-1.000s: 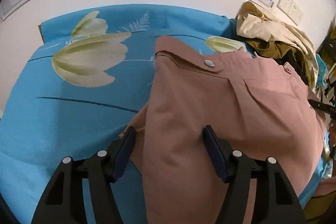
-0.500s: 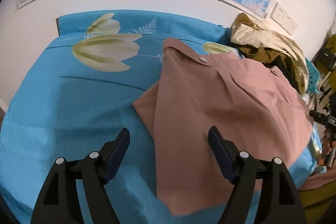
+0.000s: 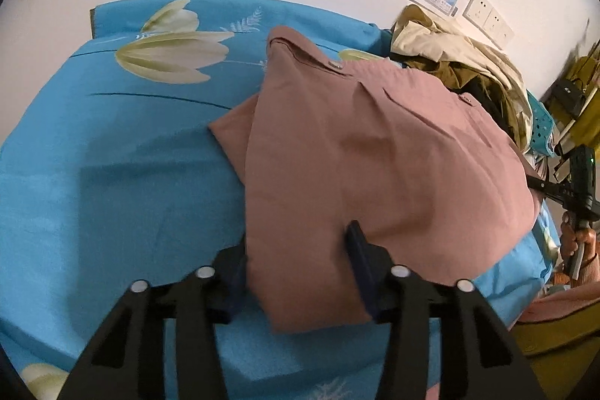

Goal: Fold large clothes

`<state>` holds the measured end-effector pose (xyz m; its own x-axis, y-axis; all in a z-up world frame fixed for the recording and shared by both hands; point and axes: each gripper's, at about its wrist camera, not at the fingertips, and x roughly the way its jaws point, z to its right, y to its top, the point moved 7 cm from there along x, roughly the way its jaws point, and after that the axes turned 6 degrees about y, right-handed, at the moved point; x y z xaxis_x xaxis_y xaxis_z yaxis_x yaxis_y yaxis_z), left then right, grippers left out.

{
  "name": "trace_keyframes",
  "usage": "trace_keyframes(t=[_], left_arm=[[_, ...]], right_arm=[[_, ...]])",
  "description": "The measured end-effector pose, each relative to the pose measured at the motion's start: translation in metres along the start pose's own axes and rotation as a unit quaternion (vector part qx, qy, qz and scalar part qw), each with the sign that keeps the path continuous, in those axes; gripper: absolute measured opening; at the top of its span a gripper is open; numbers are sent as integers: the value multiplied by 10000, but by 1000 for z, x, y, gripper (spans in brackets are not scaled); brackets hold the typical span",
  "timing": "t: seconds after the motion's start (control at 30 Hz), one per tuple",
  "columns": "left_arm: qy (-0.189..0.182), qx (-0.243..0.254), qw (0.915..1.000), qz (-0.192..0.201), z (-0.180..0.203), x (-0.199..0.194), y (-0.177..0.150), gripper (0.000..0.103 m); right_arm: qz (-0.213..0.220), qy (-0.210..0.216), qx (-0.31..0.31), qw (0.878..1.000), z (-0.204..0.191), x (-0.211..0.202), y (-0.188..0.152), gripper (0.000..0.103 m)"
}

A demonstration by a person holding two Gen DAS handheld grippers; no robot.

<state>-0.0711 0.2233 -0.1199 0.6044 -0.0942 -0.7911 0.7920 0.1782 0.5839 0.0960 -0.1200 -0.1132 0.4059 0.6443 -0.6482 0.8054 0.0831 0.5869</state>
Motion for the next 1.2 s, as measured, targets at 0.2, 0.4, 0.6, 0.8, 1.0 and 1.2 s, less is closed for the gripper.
trace_keyframes(t=[0.2, 0.4, 0.6, 0.8, 1.0, 1.2], left_arm=[[-15, -348, 9994, -11, -11, -7, -3, 60], [-169, -481, 9987, 11, -7, -22, -10, 72], [-502, -529, 9973, -12, 6, -35, -20, 74], [-613, -438, 9971, -61, 21, -43, -33, 75], [-776, -411, 9961, 25, 28, -55, -37, 75], [-1232, -374, 9916, -82, 48, -57, -43, 75]], right_arm=[[-49, -25, 366, 9993, 10, 4, -3, 18], [203, 188, 692, 9972, 8, -27, -12, 52], [71, 785, 1133, 9904, -3, -41, -38, 63], [-226, 1343, 1367, 9812, -23, -31, -62, 64], [-413, 1453, 1293, 9800, -38, -3, -58, 64], [-363, 1484, 1452, 9775, -41, 19, -49, 64]])
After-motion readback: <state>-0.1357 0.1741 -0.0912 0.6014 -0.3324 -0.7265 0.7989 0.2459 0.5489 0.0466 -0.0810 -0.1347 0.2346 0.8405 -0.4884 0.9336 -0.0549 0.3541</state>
